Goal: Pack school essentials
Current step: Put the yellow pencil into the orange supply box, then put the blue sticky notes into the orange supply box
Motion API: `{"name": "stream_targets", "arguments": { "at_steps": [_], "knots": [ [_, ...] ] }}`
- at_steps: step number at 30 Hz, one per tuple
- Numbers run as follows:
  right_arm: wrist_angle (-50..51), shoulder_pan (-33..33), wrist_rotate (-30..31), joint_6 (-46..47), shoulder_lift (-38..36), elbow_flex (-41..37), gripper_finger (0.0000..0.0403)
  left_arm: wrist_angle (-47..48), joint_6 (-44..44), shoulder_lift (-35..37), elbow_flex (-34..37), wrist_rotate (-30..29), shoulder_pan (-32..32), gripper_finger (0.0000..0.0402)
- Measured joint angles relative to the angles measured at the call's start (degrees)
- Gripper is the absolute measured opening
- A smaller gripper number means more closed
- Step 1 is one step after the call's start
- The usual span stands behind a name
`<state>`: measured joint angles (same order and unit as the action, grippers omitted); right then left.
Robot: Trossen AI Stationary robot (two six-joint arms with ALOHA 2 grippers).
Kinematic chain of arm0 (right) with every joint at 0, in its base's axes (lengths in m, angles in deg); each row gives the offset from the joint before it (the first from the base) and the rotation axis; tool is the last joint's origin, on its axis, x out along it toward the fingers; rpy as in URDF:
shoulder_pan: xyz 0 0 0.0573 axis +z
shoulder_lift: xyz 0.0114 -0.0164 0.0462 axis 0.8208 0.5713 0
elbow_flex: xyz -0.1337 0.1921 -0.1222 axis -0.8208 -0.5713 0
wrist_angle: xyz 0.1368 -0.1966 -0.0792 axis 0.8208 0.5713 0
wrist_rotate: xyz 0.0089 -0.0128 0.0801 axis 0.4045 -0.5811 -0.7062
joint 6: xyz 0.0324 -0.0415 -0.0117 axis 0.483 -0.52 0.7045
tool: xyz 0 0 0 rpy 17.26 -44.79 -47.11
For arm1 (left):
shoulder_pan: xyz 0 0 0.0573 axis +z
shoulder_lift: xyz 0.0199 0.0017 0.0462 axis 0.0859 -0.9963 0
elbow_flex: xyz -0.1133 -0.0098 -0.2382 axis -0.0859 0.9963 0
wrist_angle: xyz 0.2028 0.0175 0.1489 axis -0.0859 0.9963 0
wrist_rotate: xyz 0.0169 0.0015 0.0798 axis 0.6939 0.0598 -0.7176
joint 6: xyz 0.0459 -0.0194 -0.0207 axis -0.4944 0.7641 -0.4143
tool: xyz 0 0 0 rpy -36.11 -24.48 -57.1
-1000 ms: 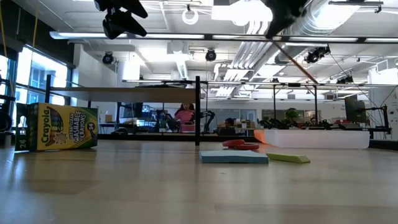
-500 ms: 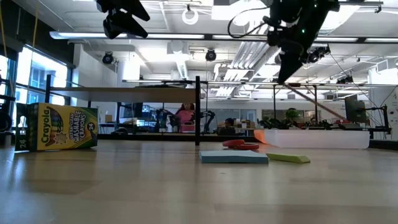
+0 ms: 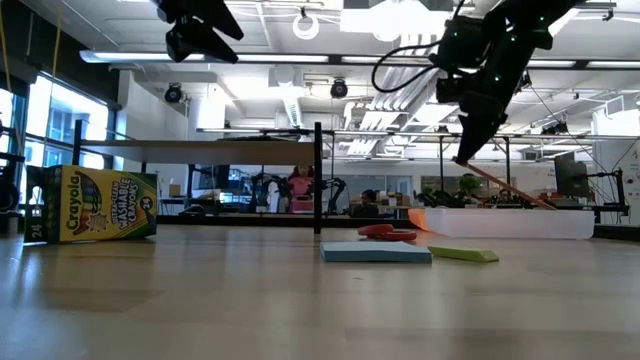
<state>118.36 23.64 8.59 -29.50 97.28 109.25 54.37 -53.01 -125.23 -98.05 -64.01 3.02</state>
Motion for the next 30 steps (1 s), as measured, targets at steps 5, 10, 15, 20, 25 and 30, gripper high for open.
{"name": "stream_targets", "arguments": {
  "at_steps": [5, 10, 15, 20, 25, 30],
  "knots": [
    [-0.87, -0.01, 0.12, -1.03, 0.00, 0.00, 0.0035, 0.00, 0.59, 0.00, 0.00, -0.68, 0.00, 0.0213],
    [-0.88, -0.01, 0.99, -0.71, 0.00, 0.00, 0.0096, 0.00, 1.31, 0.00, 0.00, -0.83, 0.00, 0.0213],
    [-0.82, -0.01, 1.57, 0.59, 0.00, 0.04, 0.0140, 0.00, 1.38, 0.00, 0.00, -0.83, 0.00, 0.0213],
    [-0.44, -0.01, 1.39, 1.66, 0.00, 0.07, 0.0157, 0.00, 2.51, 0.00, 0.00, -0.82, 0.00, 0.0213],
    [-0.42, 0.04, -2.27, 5.43, -0.66, 0.11, 0.0153, 0.00, 2.80, 0.00, 0.00, -0.65, 0.00, 0.0213],
    [-0.66, 2.21, -5.60, 12.15, -4.80, 0.11, 0.0144, 0.00, 2.80, 0.00, 0.00, 0.10, 0.00, 0.0213]
  ]
}}
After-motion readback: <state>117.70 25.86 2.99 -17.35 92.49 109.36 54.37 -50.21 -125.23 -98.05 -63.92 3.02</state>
